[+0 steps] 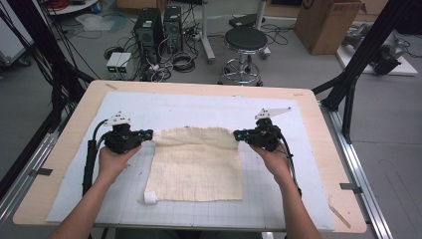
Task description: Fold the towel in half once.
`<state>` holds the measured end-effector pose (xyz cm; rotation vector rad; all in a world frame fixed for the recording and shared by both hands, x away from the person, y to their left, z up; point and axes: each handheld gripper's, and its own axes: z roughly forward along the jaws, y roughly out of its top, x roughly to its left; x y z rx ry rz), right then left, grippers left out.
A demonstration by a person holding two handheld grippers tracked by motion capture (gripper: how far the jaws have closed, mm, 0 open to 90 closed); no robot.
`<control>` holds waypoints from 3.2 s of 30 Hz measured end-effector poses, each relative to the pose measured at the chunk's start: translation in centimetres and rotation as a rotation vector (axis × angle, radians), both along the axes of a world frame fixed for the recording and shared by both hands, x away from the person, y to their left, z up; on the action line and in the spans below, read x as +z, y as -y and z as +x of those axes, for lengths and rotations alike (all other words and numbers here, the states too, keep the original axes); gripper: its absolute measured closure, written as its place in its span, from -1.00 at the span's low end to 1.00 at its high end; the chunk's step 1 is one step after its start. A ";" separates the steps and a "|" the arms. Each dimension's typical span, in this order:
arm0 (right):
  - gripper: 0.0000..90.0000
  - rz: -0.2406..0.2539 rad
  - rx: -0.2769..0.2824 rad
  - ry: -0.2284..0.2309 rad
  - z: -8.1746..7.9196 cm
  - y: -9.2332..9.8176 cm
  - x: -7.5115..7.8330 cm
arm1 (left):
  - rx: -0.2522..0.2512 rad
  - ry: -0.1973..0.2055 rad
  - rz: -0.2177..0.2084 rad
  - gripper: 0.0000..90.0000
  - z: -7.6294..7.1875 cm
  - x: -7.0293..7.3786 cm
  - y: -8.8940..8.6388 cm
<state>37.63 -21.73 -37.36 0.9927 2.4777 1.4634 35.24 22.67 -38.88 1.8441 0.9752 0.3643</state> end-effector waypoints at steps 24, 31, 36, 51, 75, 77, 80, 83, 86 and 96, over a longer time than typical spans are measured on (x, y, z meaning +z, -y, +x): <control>0.92 0.006 0.015 0.000 -2.8 0.8 -0.9 | -0.039 0.004 0.003 0.95 -3.0 -0.4 -0.1; 0.92 0.011 0.018 0.002 -3.3 0.8 -0.9 | -0.058 0.009 -0.002 0.95 -3.4 -0.4 0.0; 0.92 0.021 0.016 0.008 -3.7 0.9 -0.8 | -0.066 0.019 -0.002 0.95 -3.9 -0.1 -0.1; 0.92 0.020 0.032 0.024 -4.8 1.0 -0.8 | -0.082 0.002 -0.021 0.95 -4.9 -0.6 -0.7; 0.92 0.031 0.048 0.041 -7.3 1.4 -1.3 | -0.107 -0.001 -0.028 0.95 -7.1 -1.1 -1.0; 0.92 0.030 0.050 0.036 -7.5 1.4 -1.5 | -0.110 -0.005 -0.023 0.95 -7.4 -1.3 -1.0; 0.92 0.021 0.058 0.033 -7.7 1.3 -2.0 | -0.115 -0.007 -0.019 0.95 -7.6 -1.5 -1.0; 0.92 0.008 0.058 0.018 -8.0 1.2 -2.5 | -0.122 -0.007 -0.025 0.95 -7.9 -1.7 -1.0; 0.92 0.000 0.062 0.016 -8.3 1.1 -2.9 | -0.126 -0.014 -0.021 0.94 -8.1 -2.1 -0.8; 0.92 -0.009 0.070 -0.001 -9.3 1.2 -4.1 | -0.167 -0.036 0.007 0.94 -9.6 -3.2 -0.4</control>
